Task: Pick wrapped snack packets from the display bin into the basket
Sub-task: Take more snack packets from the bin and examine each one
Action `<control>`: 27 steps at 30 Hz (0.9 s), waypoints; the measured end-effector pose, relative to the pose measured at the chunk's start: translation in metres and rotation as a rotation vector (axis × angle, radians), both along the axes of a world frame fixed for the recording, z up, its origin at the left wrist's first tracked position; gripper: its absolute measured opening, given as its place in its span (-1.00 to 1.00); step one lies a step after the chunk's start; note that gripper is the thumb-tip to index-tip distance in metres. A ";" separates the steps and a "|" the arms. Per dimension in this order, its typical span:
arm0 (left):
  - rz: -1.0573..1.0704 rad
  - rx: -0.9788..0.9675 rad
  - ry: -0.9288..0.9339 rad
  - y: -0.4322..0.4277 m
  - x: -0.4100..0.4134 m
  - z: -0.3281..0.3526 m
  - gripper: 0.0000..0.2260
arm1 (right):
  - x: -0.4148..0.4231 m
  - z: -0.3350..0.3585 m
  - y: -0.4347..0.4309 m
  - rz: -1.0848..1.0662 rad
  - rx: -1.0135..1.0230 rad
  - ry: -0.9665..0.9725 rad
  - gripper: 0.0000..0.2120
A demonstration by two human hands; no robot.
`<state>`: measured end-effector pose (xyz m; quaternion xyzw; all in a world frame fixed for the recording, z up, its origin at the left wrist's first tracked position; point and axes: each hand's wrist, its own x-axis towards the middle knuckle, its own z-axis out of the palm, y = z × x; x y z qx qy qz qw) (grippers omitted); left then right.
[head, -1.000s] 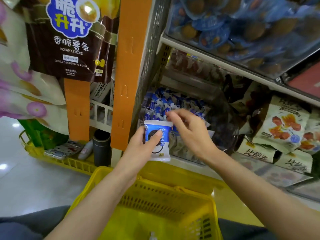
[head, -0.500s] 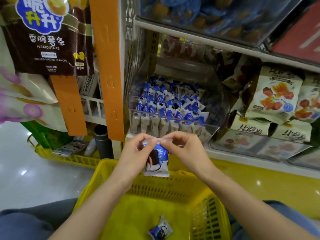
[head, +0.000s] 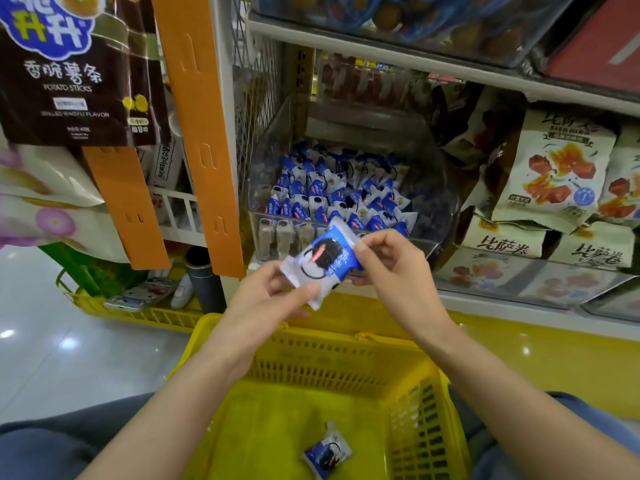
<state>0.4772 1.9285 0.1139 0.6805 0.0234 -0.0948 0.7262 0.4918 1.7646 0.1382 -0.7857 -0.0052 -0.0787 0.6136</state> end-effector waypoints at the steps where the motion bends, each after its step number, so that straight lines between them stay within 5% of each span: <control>1: 0.051 -0.013 -0.032 0.002 0.001 0.000 -0.79 | 0.000 0.001 -0.001 0.021 0.078 0.047 -0.90; 5: 0.220 -0.029 -0.120 0.010 0.005 0.001 -0.88 | -0.007 -0.002 0.001 0.203 0.078 0.234 -0.82; 10: 0.209 0.161 -0.262 0.009 0.002 0.002 -0.87 | -0.014 -0.016 0.005 0.367 -0.394 0.145 -0.54; 16: 0.014 0.329 -0.388 -0.001 -0.006 0.002 -0.89 | -0.014 -0.013 0.007 0.207 -0.291 -0.101 -0.96; 21: 0.001 0.328 -0.380 -0.003 -0.005 -0.002 -0.88 | -0.013 -0.012 0.005 0.226 -0.401 -0.124 -0.96; 27: -0.031 0.237 -0.280 -0.007 -0.005 -0.001 -0.84 | -0.018 -0.007 0.001 0.245 -0.744 -0.439 -0.92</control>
